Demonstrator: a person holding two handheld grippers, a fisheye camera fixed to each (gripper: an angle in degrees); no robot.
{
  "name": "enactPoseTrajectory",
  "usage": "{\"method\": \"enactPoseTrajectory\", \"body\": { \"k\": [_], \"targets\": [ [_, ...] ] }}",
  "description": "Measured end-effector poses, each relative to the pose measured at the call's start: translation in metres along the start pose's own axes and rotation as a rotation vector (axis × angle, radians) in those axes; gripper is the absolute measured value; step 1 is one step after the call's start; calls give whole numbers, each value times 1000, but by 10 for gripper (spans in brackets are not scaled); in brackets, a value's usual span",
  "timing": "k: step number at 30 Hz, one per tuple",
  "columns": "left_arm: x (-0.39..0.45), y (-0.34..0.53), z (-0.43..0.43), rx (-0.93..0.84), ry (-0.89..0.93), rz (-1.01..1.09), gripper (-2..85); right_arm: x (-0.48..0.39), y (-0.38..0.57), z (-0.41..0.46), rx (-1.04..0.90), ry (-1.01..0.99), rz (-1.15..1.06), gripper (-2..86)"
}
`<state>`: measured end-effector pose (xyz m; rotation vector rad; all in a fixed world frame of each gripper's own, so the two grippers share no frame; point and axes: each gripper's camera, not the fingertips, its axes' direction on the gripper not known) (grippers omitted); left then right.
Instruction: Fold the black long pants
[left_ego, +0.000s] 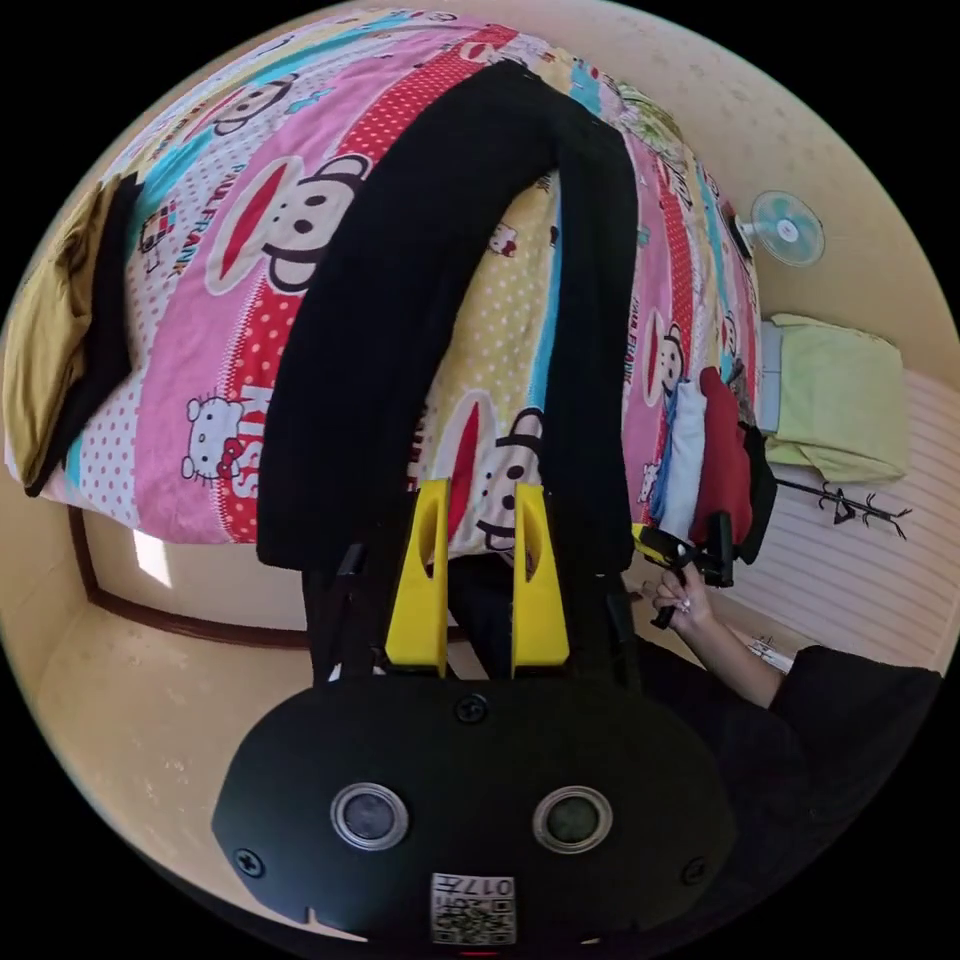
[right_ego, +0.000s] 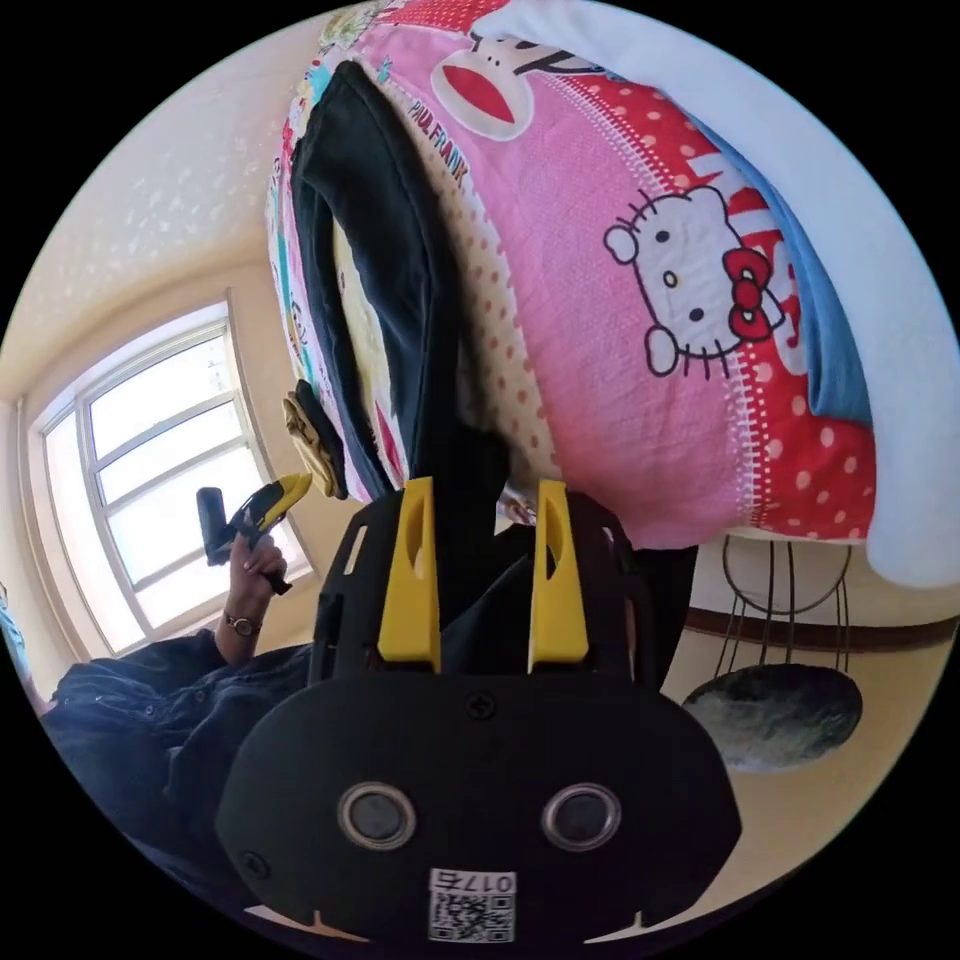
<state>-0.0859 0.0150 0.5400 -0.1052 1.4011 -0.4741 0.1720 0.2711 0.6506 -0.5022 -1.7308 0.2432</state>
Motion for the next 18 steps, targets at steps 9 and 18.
{"method": "enactPoseTrajectory", "body": {
  "k": [9,18],
  "targets": [
    [47,-24,5,-31,107,154,110,7,45,-25,-67,-261,-116,147],
    [33,-13,-4,-140,171,158,143,-10,81,-16,-194,-433,-279,60]
  ]
}}
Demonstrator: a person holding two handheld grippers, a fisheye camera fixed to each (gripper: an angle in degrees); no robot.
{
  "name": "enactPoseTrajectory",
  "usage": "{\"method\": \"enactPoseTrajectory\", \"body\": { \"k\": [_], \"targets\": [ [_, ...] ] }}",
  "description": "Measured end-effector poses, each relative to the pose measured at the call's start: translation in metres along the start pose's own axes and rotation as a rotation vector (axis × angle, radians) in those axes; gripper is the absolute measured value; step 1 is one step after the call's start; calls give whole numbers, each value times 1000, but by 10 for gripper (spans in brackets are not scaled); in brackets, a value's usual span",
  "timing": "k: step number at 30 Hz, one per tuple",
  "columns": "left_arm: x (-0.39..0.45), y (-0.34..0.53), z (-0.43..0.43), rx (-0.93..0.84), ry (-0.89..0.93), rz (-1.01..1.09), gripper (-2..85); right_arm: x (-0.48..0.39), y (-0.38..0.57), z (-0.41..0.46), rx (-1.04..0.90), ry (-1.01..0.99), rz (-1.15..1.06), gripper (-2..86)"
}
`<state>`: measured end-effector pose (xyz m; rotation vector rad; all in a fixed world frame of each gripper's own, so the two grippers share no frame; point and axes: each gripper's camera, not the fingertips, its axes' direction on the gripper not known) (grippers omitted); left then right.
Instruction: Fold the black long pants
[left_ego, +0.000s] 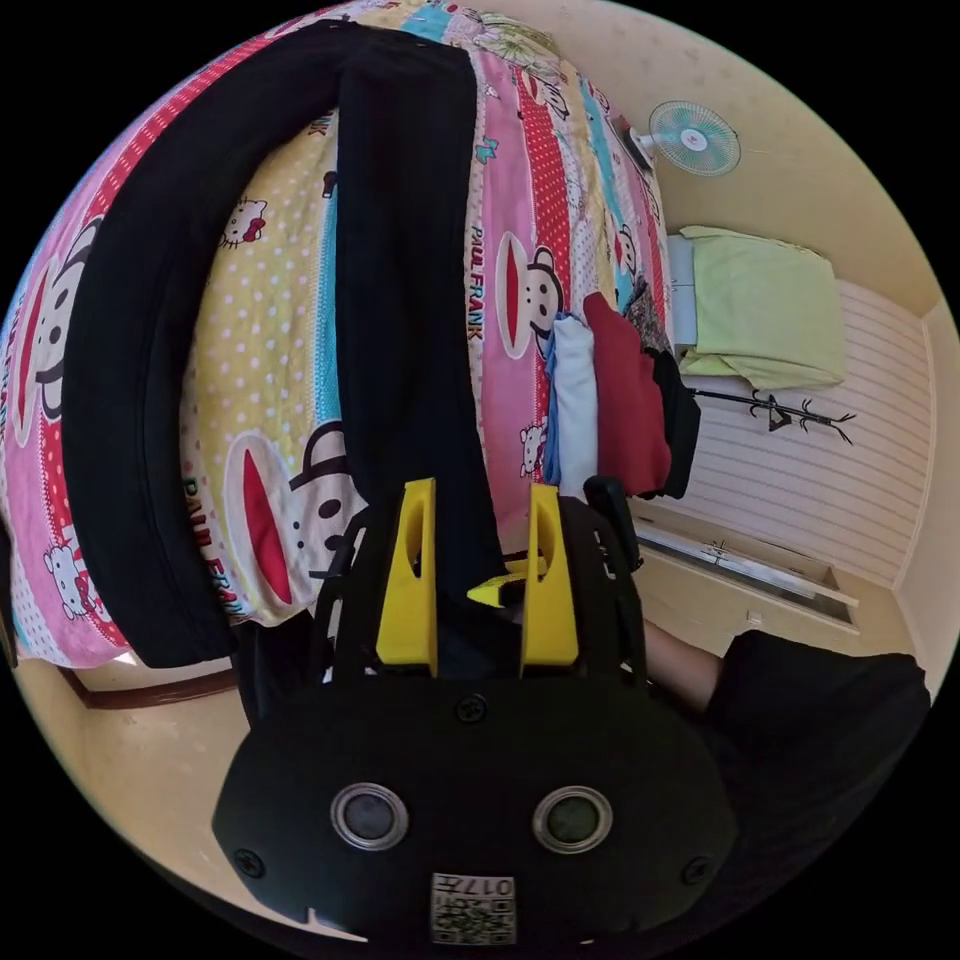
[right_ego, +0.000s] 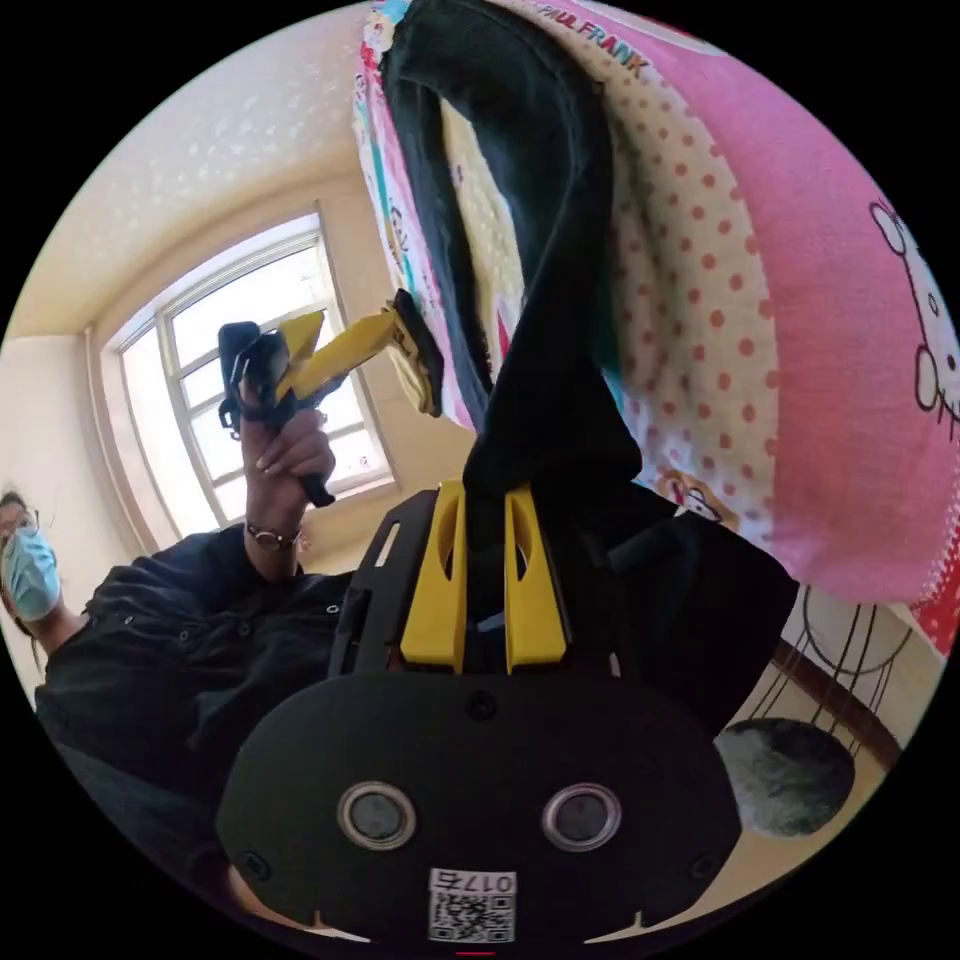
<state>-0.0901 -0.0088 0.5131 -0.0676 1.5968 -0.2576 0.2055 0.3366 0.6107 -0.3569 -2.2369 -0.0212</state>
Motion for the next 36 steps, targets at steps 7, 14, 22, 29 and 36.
{"method": "enactPoseTrajectory", "body": {
  "k": [7,14,22,29,36],
  "targets": [
    [29,16,51,-314,-225,120,119,-24,25,9,-56,97,-126,55],
    [32,50,-1,-238,-238,184,41,-8,28,-12,-153,188,-94,89],
    [-12,87,-95,-163,-56,162,41,1,-32,-62,99,385,-40,131],
    [-38,115,-181,-57,102,105,41,37,-114,-92,402,493,79,148],
    [-74,151,-276,83,330,39,40,79,-251,-86,589,465,13,169]
  ]
}}
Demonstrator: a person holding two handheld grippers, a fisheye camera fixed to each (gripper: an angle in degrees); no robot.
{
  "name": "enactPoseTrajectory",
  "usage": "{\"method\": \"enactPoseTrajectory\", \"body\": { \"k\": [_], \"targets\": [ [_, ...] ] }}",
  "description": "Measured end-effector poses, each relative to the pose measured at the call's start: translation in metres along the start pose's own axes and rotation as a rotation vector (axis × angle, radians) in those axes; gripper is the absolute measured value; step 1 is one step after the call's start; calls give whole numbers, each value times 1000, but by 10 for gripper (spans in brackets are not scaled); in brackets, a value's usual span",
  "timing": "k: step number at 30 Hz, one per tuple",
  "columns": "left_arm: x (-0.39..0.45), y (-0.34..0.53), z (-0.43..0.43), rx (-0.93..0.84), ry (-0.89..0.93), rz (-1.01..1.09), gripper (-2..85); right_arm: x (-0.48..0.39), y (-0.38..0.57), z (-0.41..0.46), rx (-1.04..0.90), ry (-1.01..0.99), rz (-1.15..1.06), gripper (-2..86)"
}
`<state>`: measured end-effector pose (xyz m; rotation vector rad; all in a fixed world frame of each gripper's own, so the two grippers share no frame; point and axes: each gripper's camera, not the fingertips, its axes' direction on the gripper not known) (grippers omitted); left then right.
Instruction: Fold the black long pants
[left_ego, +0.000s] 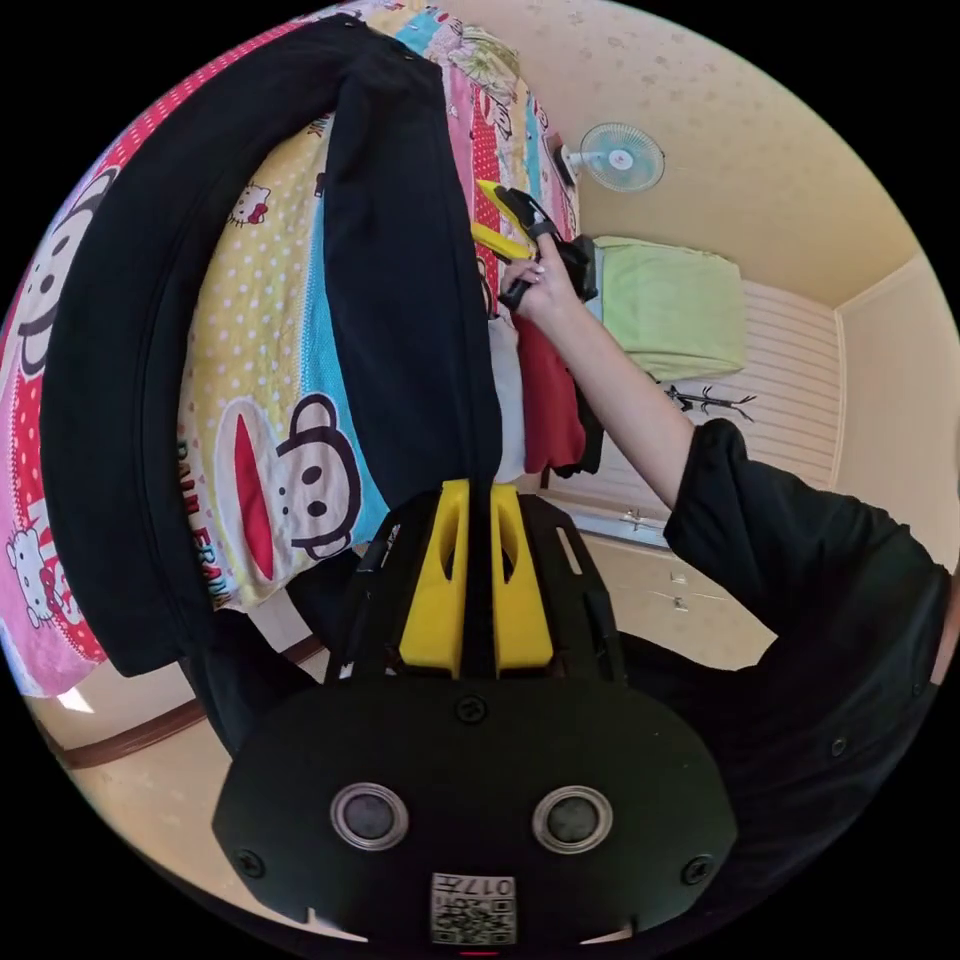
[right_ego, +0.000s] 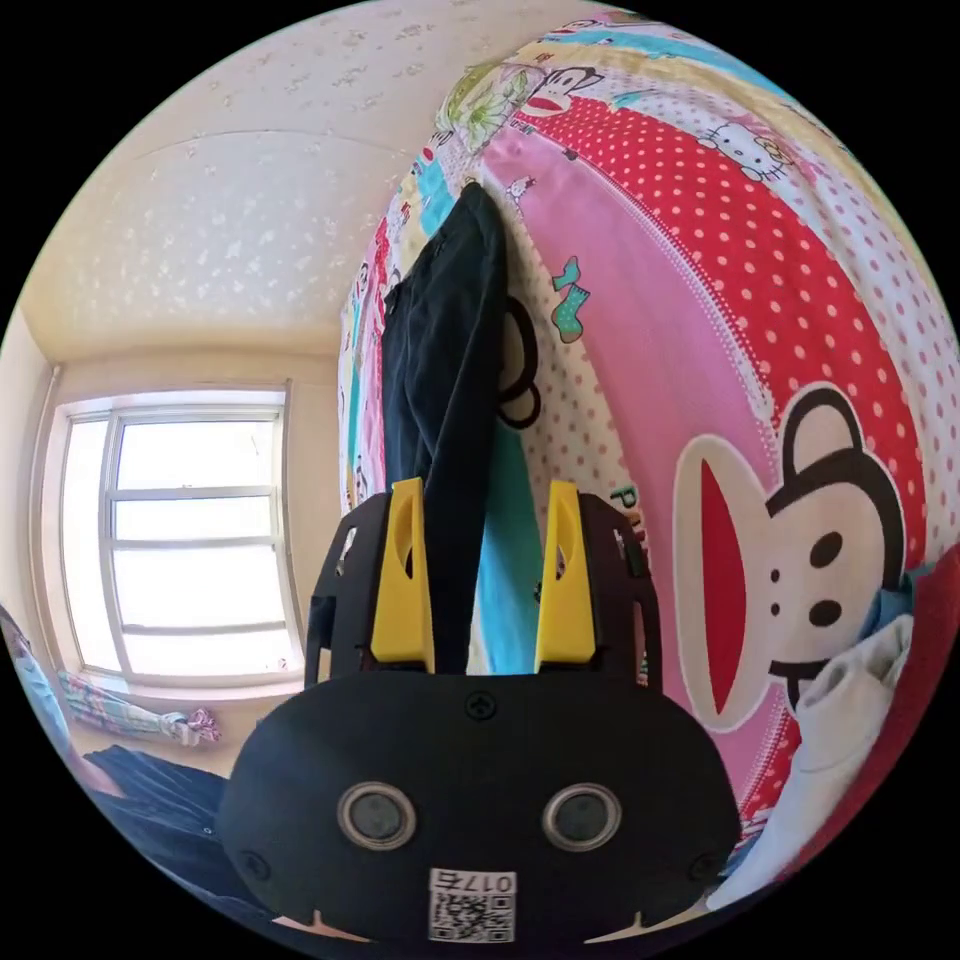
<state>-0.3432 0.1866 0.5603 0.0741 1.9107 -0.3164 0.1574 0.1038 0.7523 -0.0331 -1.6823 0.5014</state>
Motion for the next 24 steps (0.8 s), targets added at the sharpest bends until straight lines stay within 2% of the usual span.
{"method": "enactPoseTrajectory", "body": {
  "k": [4,6,8,10,12,16,19,22,24],
  "targets": [
    [-7,11,-47,71,78,-21,40,-11,-55,76,40,58,-50,158],
    [-12,14,-67,104,148,-27,39,-24,-74,98,56,128,-43,99],
    [-18,20,-89,148,243,-24,39,-58,-80,114,105,210,-117,55],
    [-38,36,-126,272,413,-70,39,-123,-78,152,108,237,-288,40],
    [-59,53,-154,361,479,-130,39,-169,-73,190,92,254,-378,36],
    [-110,92,-212,502,510,-255,38,-222,-52,311,15,250,-471,40],
    [-151,106,-242,515,440,-362,38,-204,-35,413,-100,365,-425,55],
    [-183,111,-269,480,377,-402,40,-195,-12,440,-54,417,-448,77],
    [-189,109,-281,434,345,-397,43,-196,2,427,-83,320,-450,90]
  ]
}}
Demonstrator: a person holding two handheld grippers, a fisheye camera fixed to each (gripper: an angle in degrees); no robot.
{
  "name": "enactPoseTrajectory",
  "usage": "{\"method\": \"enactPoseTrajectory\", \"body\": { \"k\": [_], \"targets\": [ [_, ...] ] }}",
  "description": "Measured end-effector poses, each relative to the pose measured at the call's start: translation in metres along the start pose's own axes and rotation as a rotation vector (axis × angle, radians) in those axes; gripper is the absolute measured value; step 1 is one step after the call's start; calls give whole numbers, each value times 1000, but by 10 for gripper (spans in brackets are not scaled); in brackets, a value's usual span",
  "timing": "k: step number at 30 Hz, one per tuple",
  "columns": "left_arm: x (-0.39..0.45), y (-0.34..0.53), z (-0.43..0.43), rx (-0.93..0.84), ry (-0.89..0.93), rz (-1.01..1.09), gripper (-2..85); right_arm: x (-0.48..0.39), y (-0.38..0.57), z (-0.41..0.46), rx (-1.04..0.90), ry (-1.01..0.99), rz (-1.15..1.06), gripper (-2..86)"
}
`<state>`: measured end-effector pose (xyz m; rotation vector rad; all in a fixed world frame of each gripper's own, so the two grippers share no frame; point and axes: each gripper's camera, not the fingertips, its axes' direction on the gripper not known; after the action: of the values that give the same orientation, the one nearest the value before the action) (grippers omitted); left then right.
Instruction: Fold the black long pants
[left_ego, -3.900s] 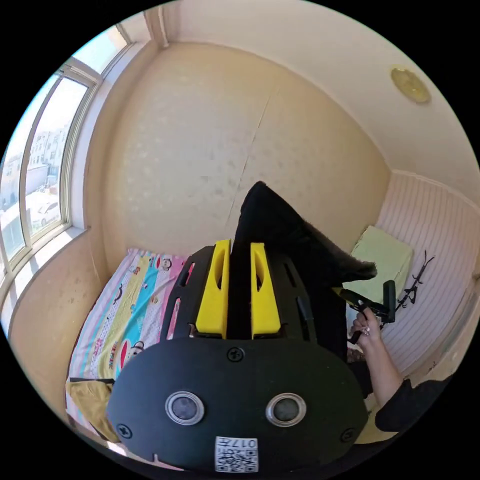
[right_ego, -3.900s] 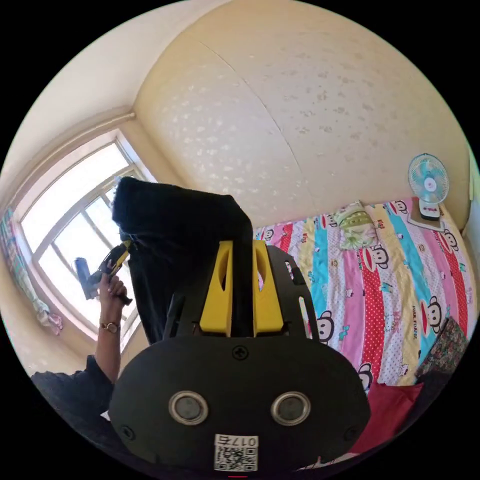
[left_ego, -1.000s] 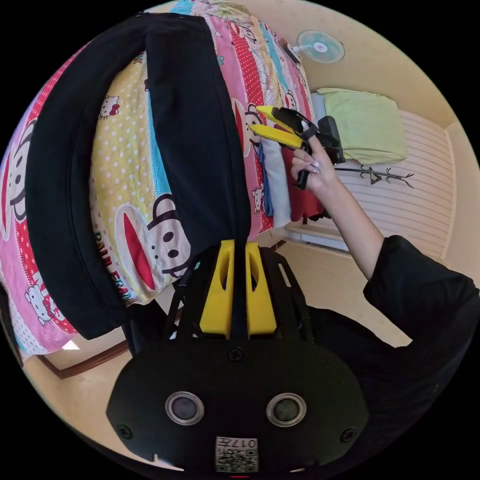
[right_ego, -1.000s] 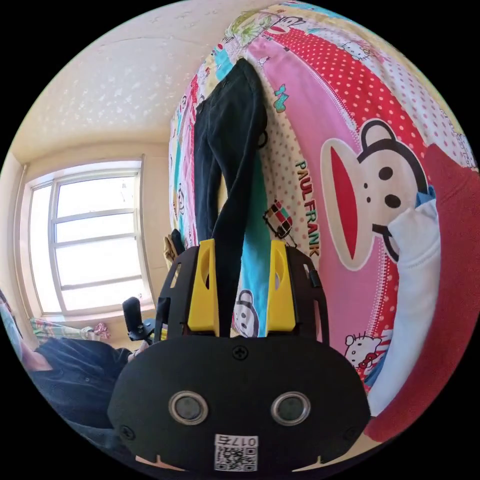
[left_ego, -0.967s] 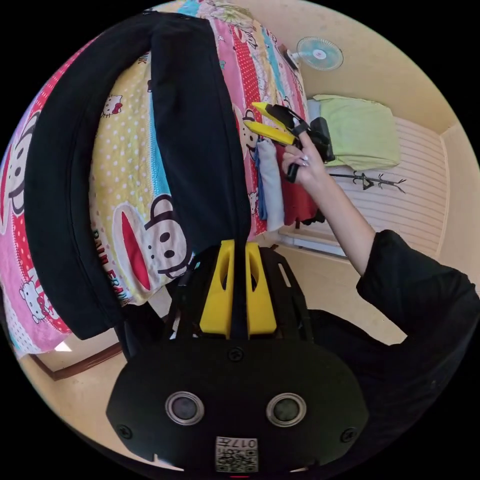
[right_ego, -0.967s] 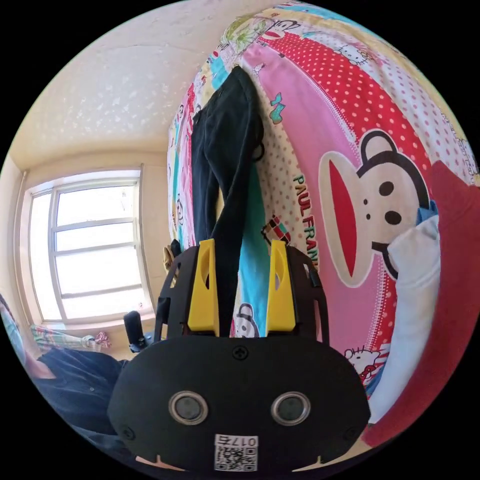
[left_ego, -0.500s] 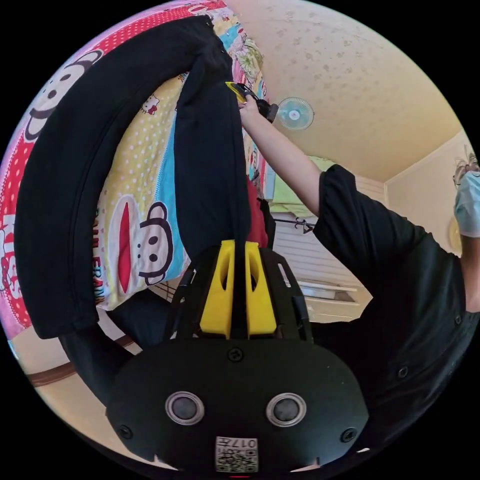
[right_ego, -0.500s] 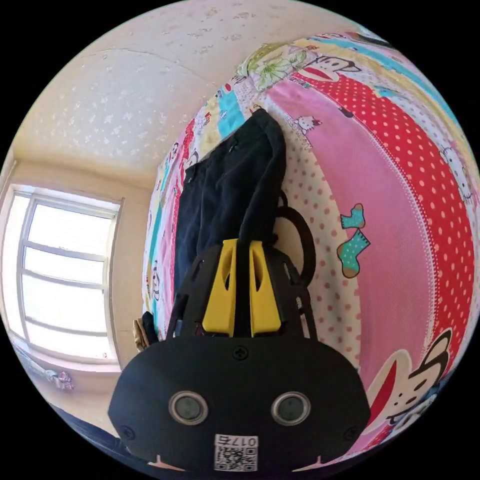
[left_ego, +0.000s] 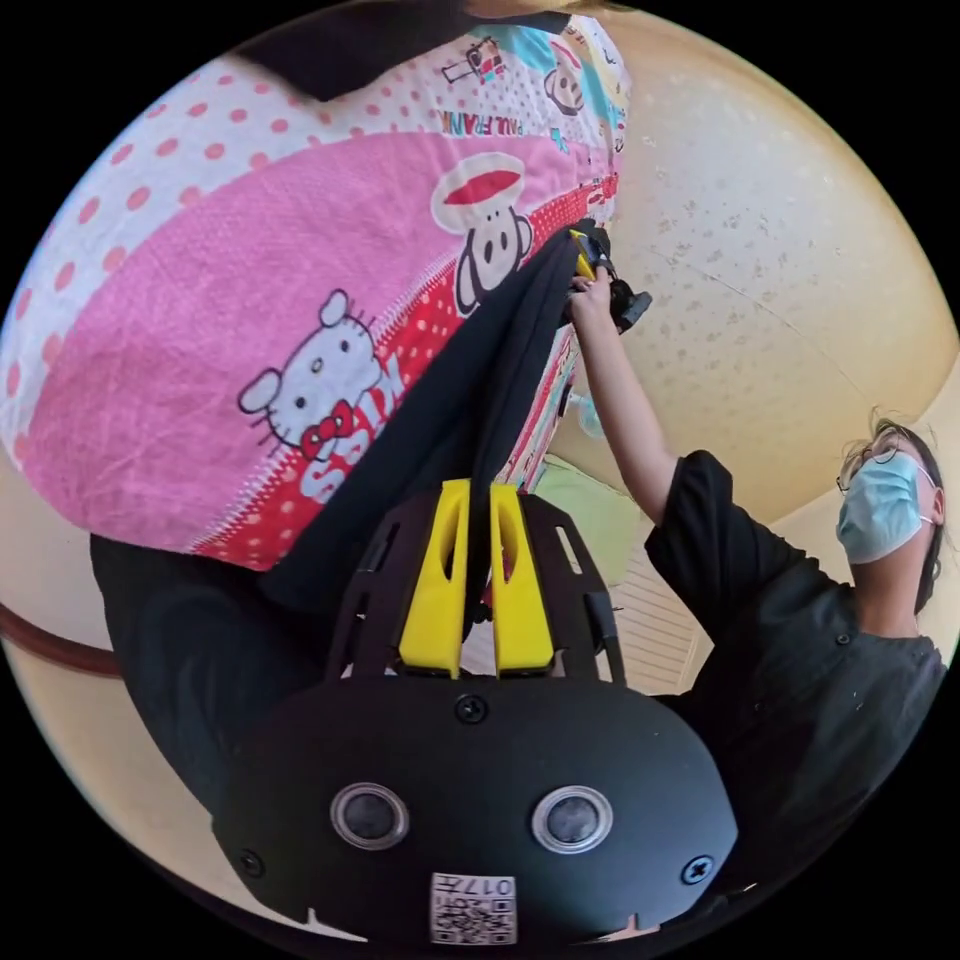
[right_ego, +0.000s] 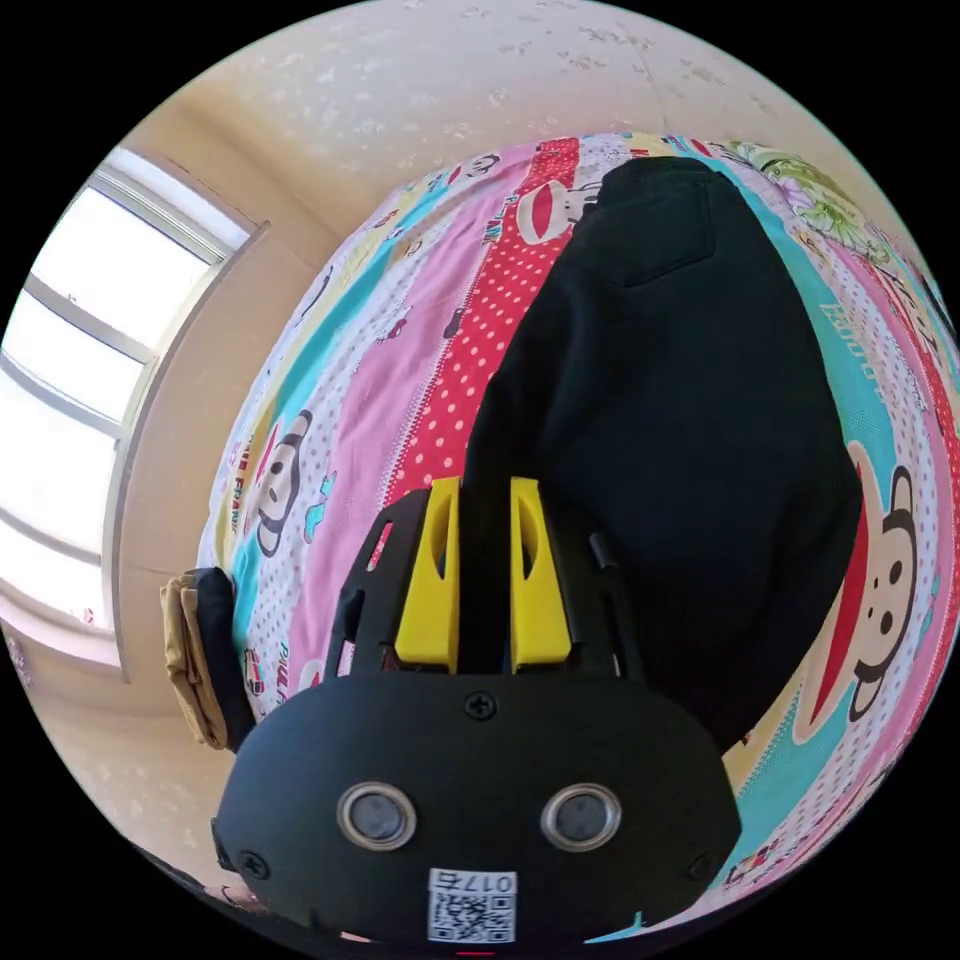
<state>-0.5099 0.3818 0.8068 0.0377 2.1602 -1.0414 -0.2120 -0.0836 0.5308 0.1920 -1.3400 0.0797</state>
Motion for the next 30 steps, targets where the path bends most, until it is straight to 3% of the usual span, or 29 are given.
{"method": "enactPoseTrajectory", "body": {
  "k": [3,8,13,17,19,22,24,28,30],
  "targets": [
    [12,-12,-4,-116,-66,22,50,-4,57,-42,5,-121,-89,94],
    [50,-26,4,-274,-213,131,55,23,203,-78,-128,-90,31,113],
    [72,-28,18,-408,-305,204,60,33,366,-65,-278,-421,232,129],
    [75,-22,18,-471,-199,211,50,15,405,-52,-336,-561,253,115],
    [72,-16,13,-498,-5,179,46,9,407,-62,-401,-645,207,79],
    [71,0,9,-503,34,193,40,10,411,-114,-322,-701,200,44],
    [72,14,21,-548,-33,245,38,2,417,-132,-362,-625,168,39],
    [50,38,55,-583,-334,260,40,-2,444,-122,-487,-318,140,40],
    [40,41,58,-557,-454,232,44,11,448,-110,-528,-328,185,45]
  ]
}}
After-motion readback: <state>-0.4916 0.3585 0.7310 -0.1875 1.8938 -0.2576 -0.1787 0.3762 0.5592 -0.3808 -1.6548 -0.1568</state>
